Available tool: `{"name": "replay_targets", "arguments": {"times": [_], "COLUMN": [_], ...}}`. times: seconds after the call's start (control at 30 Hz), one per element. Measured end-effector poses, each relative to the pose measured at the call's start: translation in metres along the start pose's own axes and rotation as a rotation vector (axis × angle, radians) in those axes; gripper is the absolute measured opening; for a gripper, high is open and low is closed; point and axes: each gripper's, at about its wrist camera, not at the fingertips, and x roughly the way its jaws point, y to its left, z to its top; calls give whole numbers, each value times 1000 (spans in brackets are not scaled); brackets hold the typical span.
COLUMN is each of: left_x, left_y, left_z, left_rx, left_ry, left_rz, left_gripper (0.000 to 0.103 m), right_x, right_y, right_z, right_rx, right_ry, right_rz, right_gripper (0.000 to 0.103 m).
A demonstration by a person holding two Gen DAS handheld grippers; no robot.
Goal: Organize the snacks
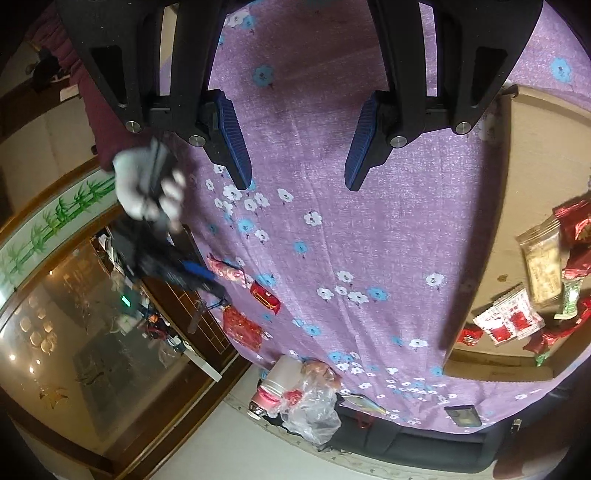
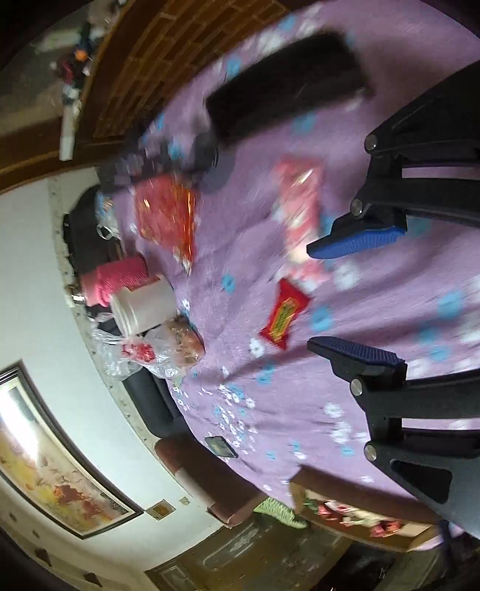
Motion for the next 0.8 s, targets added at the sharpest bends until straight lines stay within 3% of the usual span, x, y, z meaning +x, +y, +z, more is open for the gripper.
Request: {"name": "replay_targets", "arguments": {"times": [0.17, 0.3, 0.4, 0.43, 0.5, 0.53, 0.67, 0.8], "left_x": [-7, -11, -6, -4, 3, 5, 2, -5], "left_y": [12, 27, 32, 32, 28, 26, 23, 33], "left_z": [-2, -2, -2, -2, -2, -4, -7, -5], "left_rx": [-26, -59, -72, -72, -61, -56, -36, -65], "left_ry": [-10, -14, -9, -4, 12, 20, 22, -6], "left_rz": [30, 46, 38, 33, 18, 14, 9, 23], "left_gripper": [52, 52, 52, 52, 52, 52, 52, 52], "right_x": [63, 97, 93, 90, 84, 84, 81, 51], "right_y": [7, 6, 18, 24, 38, 44, 50, 66], "right_z": [35, 35, 22, 17, 10, 7, 2, -10], "right_rx": [29, 70, 42, 9, -84, -122, -136, -126], "right_ry": [71, 192, 237, 241, 219, 209, 181, 150], "right_rz": [14, 75, 153, 142, 48, 3, -65, 42], "right_gripper": [47, 47, 47, 47, 40, 24, 22, 22]}}
